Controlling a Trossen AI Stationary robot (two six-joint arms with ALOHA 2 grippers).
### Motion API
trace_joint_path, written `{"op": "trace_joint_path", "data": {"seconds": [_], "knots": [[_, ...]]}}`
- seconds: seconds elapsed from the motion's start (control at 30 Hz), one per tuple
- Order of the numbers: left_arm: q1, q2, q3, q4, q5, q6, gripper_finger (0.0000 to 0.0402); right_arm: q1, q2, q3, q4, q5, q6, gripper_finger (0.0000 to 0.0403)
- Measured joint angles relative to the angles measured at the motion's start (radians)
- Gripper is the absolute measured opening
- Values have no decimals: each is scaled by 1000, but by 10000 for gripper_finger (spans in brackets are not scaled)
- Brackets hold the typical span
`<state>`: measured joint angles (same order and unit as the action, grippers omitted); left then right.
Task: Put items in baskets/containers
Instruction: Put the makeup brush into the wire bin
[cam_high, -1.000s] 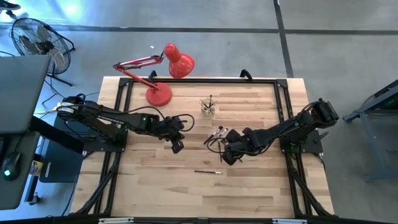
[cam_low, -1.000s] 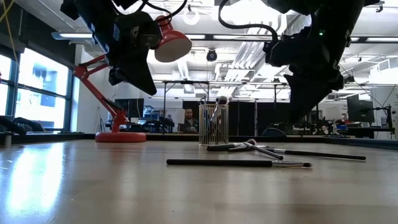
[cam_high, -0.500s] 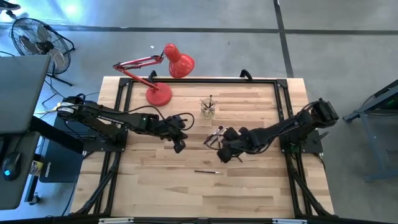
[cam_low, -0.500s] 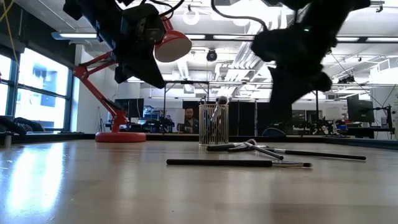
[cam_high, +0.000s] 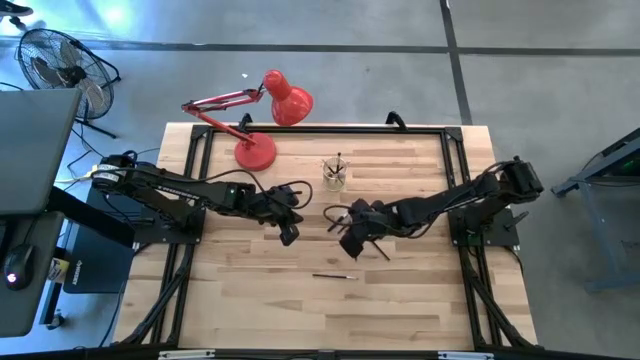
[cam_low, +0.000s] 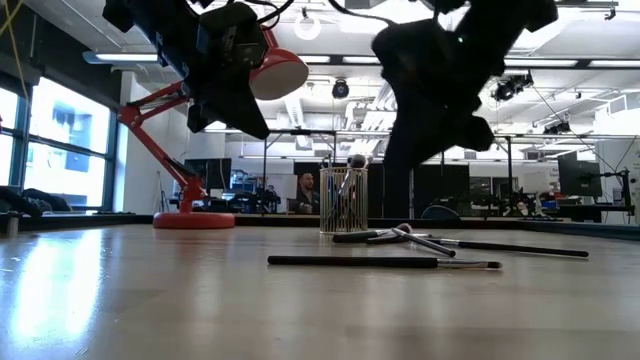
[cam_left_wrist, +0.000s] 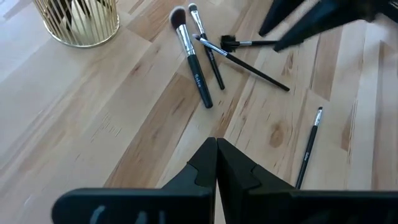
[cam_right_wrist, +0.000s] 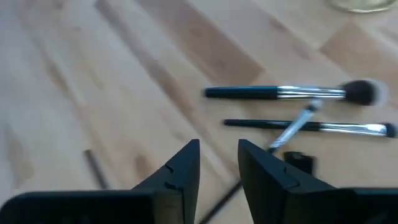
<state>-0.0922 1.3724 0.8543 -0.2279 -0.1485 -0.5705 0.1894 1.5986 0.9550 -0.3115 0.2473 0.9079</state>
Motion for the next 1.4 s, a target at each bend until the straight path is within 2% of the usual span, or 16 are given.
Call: {"op": "trace_joint_path", "data": {"seconds": [0.23, 0.37, 0.6, 0.83, 0.97, 1.17, 1.4], "knots": [[0, 0, 0, -1, -4, 1, 0, -2, 60, 122, -73, -10, -88, 67], [0, 0, 0, 0, -8, 1, 0, -27, 83, 166, -146, -37, -66, 65], [0, 0, 0, -3, -10, -2, 0, -86, 121, 178, -294, -129, -20, 115], [0, 0, 0, -6, -10, -2, 0, -119, 156, 178, -289, -150, -22, 185], [0, 0, 0, -6, -11, -2, 0, -132, 181, 178, -291, -148, -19, 200], [0, 0, 0, -7, -22, -2, 0, -147, 216, 178, -290, -145, -19, 188], [0, 0, 0, -7, -23, -2, 0, -170, 242, 178, -289, -140, -26, 154]]}}
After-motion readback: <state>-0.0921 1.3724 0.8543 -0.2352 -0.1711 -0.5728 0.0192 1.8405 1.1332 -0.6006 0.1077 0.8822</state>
